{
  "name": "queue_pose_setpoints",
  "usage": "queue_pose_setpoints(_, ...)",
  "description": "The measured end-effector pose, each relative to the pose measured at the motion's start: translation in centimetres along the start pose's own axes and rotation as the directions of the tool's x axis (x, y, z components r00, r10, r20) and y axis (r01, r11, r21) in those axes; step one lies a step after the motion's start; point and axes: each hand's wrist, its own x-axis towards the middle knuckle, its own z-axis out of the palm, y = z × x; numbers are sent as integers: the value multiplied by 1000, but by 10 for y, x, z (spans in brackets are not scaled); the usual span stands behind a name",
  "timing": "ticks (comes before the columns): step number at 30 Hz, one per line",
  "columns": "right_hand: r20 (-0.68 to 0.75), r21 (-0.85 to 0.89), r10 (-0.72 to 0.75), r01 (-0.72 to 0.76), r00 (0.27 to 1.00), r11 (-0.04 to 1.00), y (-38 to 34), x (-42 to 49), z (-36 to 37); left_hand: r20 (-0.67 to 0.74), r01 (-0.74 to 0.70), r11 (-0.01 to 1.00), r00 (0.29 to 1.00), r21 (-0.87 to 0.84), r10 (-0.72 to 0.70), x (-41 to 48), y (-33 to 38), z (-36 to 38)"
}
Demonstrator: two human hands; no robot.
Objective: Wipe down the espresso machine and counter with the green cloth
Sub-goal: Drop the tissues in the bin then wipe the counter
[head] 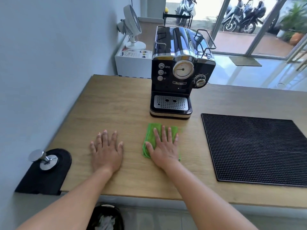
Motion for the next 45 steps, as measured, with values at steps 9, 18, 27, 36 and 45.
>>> queue_pose_setpoints(9,-90,-75,-327,321,941,944,57,-83,20,-1,-11,1000,1000,0,11,-1,0,-2)
queue_pose_setpoints(18,-30,31,170,-169,985,985,17,24,-4,2,-13,1000,1000,-7,13,0,2,-2)
queue_pose_setpoints(27,-24,-63,-425,423,905,904,-18,-69,26,11,-64,996,998,-58,65,2,-9,-4)
queue_pose_setpoints(36,-3,15,119,-119,993,993,10,6,1,-15,5,997,1000,-76,-6,8,-22,-4)
queue_pose_setpoints(45,24,-81,-520,520,854,850,-74,-15,23,-30,210,972,976,-107,-215,46,-38,-9)
